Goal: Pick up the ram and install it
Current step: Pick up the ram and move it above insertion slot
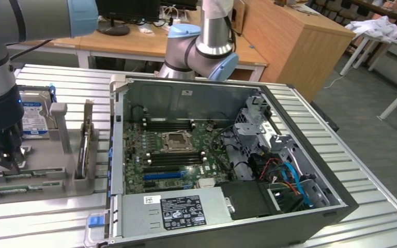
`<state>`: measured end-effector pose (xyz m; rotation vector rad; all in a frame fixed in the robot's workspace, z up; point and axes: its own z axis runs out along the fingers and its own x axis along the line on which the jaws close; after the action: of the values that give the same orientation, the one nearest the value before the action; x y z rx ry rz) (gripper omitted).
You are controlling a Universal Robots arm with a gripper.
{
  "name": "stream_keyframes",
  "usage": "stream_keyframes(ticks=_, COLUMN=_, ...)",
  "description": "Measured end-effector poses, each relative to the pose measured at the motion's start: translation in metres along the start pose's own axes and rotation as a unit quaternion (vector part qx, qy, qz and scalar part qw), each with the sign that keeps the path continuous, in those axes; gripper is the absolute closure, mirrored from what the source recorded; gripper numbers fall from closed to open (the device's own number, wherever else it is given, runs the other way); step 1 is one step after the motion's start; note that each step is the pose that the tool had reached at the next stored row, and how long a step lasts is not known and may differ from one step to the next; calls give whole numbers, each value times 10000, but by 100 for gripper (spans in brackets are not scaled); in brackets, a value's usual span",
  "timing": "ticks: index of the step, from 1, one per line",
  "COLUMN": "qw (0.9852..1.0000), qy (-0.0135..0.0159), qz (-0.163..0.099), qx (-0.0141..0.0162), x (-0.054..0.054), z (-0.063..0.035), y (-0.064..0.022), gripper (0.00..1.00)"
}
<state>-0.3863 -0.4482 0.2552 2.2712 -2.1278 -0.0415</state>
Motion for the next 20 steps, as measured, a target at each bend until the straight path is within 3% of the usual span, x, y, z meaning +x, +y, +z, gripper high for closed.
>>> stream_keyframes(ticks=20, qw=10000, qy=0, qz=0, qx=4, x=18, z=175, y=-5, gripper=64)
